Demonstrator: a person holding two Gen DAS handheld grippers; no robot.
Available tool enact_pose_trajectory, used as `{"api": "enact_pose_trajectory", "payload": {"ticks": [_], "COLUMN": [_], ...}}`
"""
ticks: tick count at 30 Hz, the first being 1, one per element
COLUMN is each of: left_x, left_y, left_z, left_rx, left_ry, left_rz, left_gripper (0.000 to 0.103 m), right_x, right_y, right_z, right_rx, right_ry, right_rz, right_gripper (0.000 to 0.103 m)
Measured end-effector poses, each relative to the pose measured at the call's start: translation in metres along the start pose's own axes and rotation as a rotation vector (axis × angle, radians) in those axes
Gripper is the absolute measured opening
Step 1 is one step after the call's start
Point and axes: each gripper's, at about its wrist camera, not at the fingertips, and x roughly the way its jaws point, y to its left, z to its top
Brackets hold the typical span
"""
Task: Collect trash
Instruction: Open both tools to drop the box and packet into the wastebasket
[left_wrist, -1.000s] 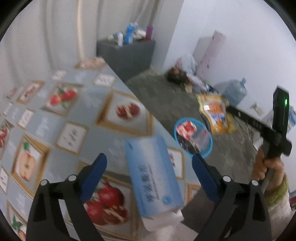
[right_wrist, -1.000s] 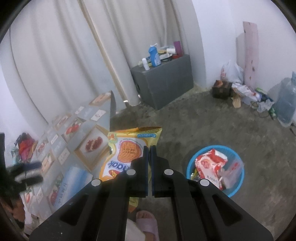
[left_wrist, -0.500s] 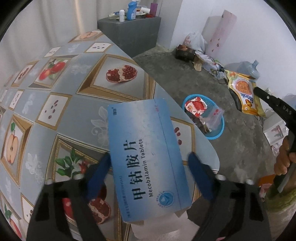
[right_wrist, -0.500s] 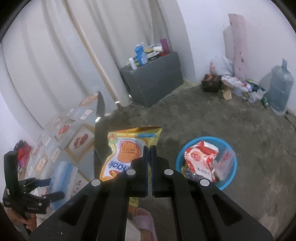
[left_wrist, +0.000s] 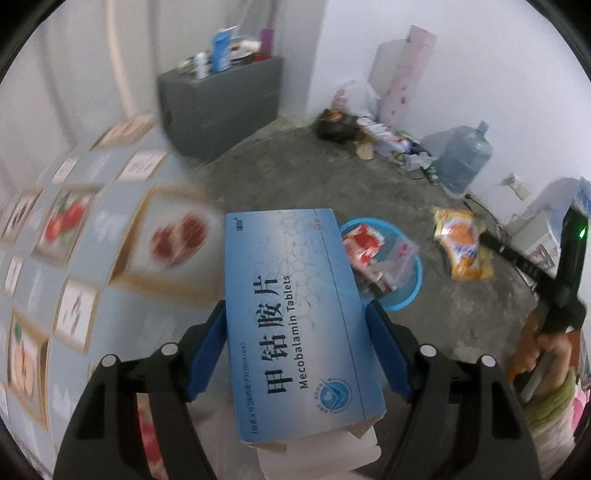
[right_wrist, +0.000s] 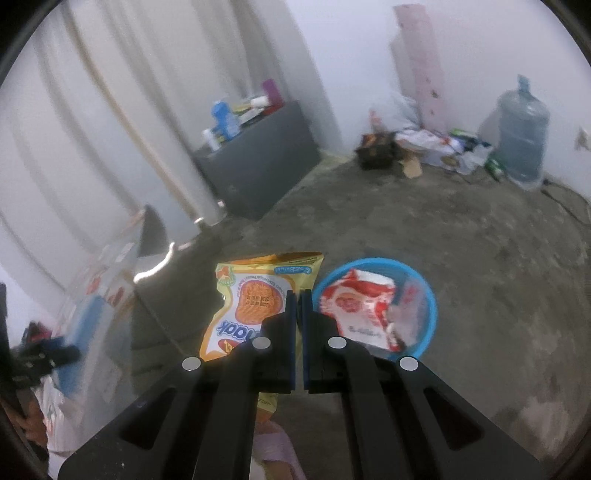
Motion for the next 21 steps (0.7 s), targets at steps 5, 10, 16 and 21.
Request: {"api": "enact_pose_trajectory", "payload": {"ticks": [5, 10, 16, 21], "left_x": [0.045, 0.114, 0.185, 0.183], "left_y": [-0.05, -0.101, -0.139, -0.13], "left_z": [0.057, 0.102, 0.118, 0.112], "left_rx": [0.094, 0.144, 0.191, 0.114], "left_ry": [0.009, 0.074, 0.125, 0.139], "left_rz": [-0.078, -0.157, -0.143, -0.199], "left_gripper": [0.073, 0.074, 0.088, 0.088], "right_x": [0.022, 0.063, 0.121, 0.122], "right_y": [-0.035, -0.069, -0.11, -0.116], "right_z": [-0.001, 0.001, -0.01, -0.024], "right_rx": [0.09, 0.202, 0.351, 0.393], "right_ry": [0.031, 0.078, 0.153, 0.173], "right_rz": [-0.059, -0.11, -0.119, -0.13], "right_gripper": [0.001, 0.005, 0.046, 0.046]}}
